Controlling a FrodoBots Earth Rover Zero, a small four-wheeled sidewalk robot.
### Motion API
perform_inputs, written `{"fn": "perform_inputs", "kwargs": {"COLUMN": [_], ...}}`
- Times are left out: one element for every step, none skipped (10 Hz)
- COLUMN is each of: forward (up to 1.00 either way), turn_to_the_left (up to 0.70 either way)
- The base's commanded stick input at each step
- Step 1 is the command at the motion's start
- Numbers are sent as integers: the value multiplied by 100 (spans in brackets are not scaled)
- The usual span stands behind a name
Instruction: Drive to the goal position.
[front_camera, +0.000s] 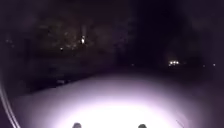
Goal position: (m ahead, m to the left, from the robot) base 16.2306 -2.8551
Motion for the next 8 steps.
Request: {"fn": "perform_inputs", "kwargs": {"forward": [50,50,50,50,50,50,50,50], "turn_to_the_left": [0,0,0,0,0,0,0,0]}}
